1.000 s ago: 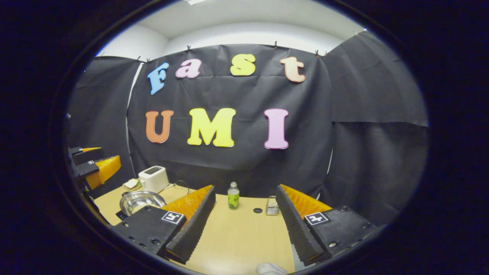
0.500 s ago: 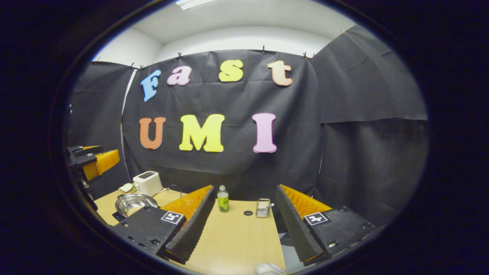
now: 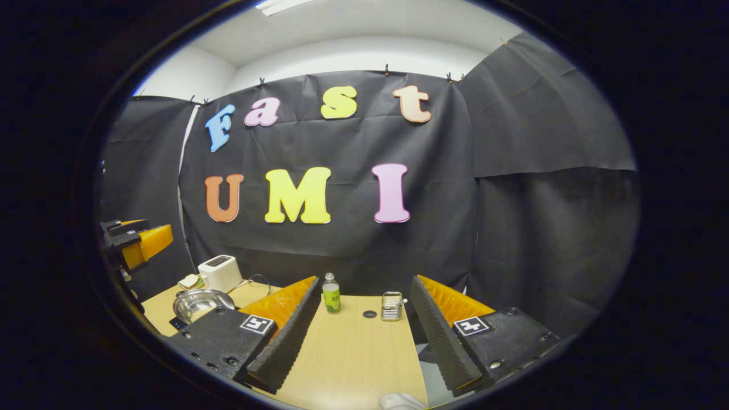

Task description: First push the handle of the pot to place it horizontally, then grasp the pot with both hands and set it on the induction cooktop.

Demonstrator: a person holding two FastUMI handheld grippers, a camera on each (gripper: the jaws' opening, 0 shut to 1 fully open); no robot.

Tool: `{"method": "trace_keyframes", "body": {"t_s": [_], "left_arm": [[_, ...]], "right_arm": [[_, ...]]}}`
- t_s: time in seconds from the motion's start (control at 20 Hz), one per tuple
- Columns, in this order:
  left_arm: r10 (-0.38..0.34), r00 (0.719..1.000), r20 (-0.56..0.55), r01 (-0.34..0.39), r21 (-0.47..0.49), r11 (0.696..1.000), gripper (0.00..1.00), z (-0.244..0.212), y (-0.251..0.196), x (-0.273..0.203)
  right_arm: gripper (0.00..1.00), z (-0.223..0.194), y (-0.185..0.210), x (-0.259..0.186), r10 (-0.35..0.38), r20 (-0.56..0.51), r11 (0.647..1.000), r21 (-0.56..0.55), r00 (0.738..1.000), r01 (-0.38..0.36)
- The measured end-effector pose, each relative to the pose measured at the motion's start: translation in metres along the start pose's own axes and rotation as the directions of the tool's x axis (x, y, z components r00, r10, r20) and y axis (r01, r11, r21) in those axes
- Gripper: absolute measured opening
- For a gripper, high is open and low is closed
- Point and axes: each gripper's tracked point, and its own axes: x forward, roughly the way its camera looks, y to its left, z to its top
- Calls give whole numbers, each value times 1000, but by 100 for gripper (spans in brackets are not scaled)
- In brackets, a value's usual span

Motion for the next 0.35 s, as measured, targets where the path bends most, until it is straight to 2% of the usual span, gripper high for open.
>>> {"method": "trace_keyframes", "body": {"t_s": [0.35], "left_arm": [[-9,1000,-2,9,14,1000,96,-2,-3,-3]], "right_arm": [[100,0,3,-4,-2,-2,1000,-3,1000,2]]}}
